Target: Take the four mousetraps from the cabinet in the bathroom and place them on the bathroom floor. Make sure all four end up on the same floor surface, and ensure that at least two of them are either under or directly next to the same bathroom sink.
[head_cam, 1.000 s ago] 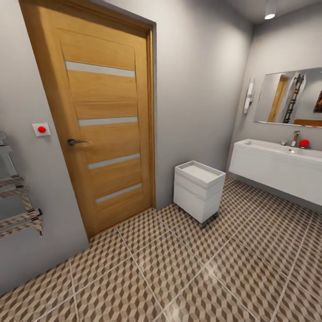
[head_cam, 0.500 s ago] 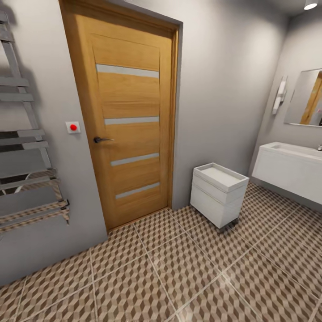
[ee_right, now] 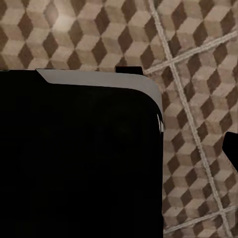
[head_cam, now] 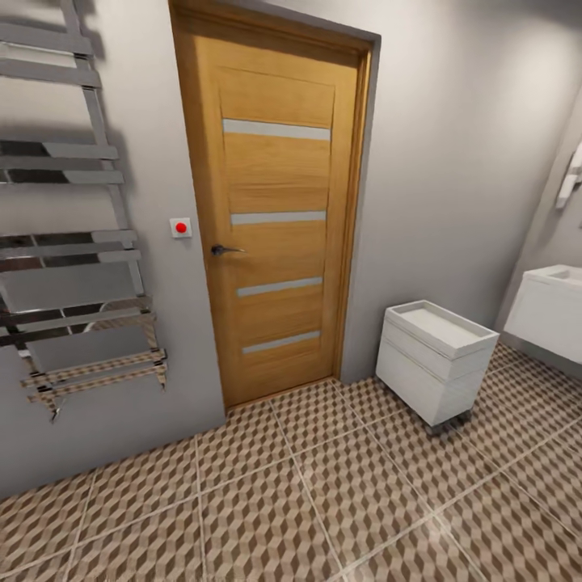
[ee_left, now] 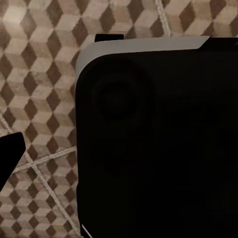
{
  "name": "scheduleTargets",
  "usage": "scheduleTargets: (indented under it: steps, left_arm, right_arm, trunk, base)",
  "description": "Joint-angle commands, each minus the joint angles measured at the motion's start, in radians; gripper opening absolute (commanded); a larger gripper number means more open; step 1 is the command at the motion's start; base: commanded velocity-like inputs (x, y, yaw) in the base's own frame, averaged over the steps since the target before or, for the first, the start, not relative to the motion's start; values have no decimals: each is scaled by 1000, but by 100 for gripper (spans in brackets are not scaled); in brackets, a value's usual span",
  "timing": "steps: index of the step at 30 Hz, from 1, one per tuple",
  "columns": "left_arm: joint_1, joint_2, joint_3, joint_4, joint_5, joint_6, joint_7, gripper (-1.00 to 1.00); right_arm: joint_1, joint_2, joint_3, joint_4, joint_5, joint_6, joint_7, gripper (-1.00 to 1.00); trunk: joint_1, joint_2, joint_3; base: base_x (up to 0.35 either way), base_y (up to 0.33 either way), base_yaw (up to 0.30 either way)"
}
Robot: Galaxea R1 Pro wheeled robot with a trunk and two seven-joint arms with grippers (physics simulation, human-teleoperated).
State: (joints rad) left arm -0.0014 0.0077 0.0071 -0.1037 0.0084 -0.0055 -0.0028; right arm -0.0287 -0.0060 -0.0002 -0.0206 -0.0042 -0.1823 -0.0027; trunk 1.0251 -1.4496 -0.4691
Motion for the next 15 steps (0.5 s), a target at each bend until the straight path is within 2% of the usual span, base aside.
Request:
scheduleTargets:
  steps: [1, 15]
  left_arm:
    - [0, 0, 1, -1, 1, -1, 0, 100]
    - [0, -1, 1, -1, 1, -1, 0, 100]
  right_arm:
    - [-1, 0, 0, 1, 0, -3, 0, 100]
    - [-1, 0, 0, 1, 0, -3, 0, 100]
  trunk:
    - [0, 0, -1]
    - [0, 0, -1]
  base:
    - [0, 0, 284]
    - [0, 0, 284]
